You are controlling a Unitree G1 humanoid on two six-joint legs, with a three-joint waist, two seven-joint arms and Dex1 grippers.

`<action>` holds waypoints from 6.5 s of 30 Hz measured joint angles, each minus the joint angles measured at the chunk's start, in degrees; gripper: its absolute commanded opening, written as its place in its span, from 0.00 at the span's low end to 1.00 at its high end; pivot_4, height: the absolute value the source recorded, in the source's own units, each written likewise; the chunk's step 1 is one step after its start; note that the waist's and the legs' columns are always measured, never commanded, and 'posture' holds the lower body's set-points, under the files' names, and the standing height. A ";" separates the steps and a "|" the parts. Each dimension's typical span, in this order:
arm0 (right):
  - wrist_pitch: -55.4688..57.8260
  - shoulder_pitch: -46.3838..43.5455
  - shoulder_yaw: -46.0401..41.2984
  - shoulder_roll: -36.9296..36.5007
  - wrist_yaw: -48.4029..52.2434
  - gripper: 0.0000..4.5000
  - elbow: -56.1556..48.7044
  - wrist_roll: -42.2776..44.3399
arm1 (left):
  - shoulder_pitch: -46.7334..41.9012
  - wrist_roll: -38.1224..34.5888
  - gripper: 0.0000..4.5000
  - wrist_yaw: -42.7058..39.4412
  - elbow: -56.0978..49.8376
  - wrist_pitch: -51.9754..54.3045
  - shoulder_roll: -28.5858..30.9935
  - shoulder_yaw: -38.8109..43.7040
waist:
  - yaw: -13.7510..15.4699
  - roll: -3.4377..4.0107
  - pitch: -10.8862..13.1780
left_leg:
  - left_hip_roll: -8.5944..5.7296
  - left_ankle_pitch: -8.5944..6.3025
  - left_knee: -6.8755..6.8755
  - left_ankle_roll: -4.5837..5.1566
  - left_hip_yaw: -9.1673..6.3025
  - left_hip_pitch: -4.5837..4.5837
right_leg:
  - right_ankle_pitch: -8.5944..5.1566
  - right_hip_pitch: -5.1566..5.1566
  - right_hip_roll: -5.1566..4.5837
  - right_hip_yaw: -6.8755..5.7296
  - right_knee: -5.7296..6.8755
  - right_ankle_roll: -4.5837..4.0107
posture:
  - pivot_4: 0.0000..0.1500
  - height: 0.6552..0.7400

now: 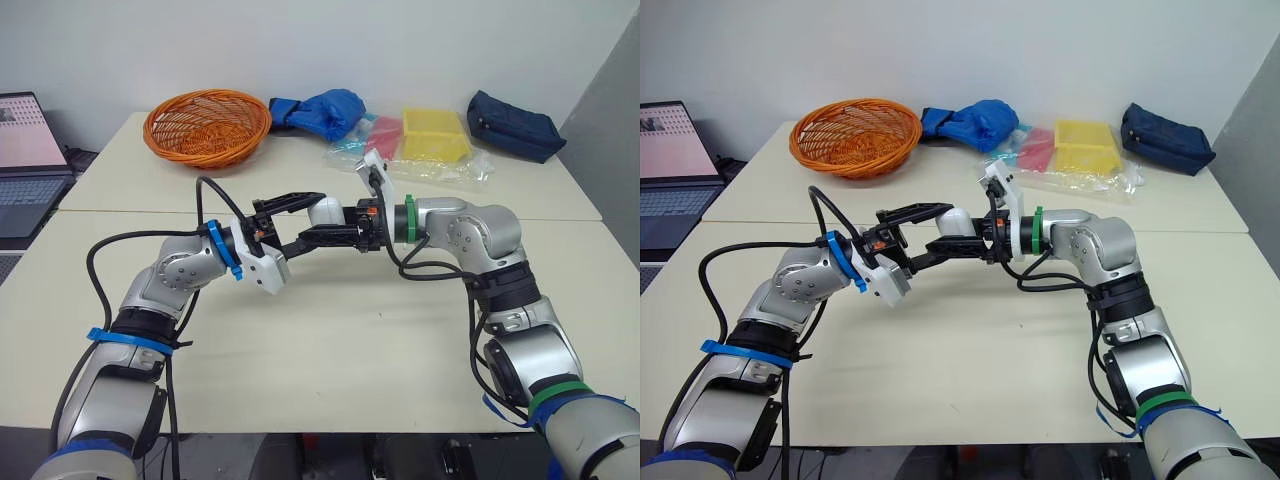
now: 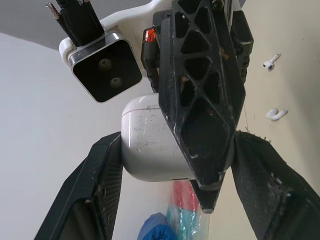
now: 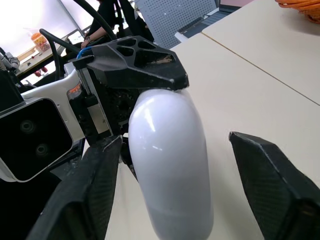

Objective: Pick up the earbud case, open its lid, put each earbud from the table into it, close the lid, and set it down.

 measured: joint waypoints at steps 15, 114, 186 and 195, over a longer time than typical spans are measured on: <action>-0.32 -0.02 0.14 -0.37 0.52 0.20 0.44 -0.21 | -0.02 -0.52 0.62 0.00 0.13 0.87 -0.18 -0.17 | 0.00 0.00 0.00 | 0.00 0.00 0.00 0.00 -0.01 0.00 | 0.00 0.01 0.00 0.00 0.00 0.00 | 1.00 1.00; -25.76 5.80 12.62 -0.37 -0.08 0.19 -1.49 -24.92 | -18.99 -18.07 0.33 -56.82 -8.83 79.73 3.41 -9.34 | -0.29 0.01 0.01 | 0.08 0.00 0.10 0.00 -0.08 -0.02 | -0.01 -0.04 0.30 0.09 0.06 -0.05 | 1.00 1.00; -24.35 5.82 12.11 -3.83 3.06 0.89 -3.21 -23.07 | -17.78 -18.47 0.16 -55.57 -8.89 82.88 3.04 -6.66 | -0.29 0.01 0.01 | 0.08 0.01 0.15 0.00 -0.09 -0.01 | 0.01 -0.04 0.29 0.09 0.10 -0.07 | 1.00 1.00; -14.70 10.29 -3.77 -16.01 6.31 0.99 -14.00 -11.04 | 3.38 -33.71 0.16 -35.11 -22.02 89.09 -6.53 16.37 | -0.35 0.01 0.01 | 0.08 0.00 0.18 0.00 -0.11 0.03 | 0.03 0.05 0.16 0.14 0.09 -0.08 | 1.00 1.00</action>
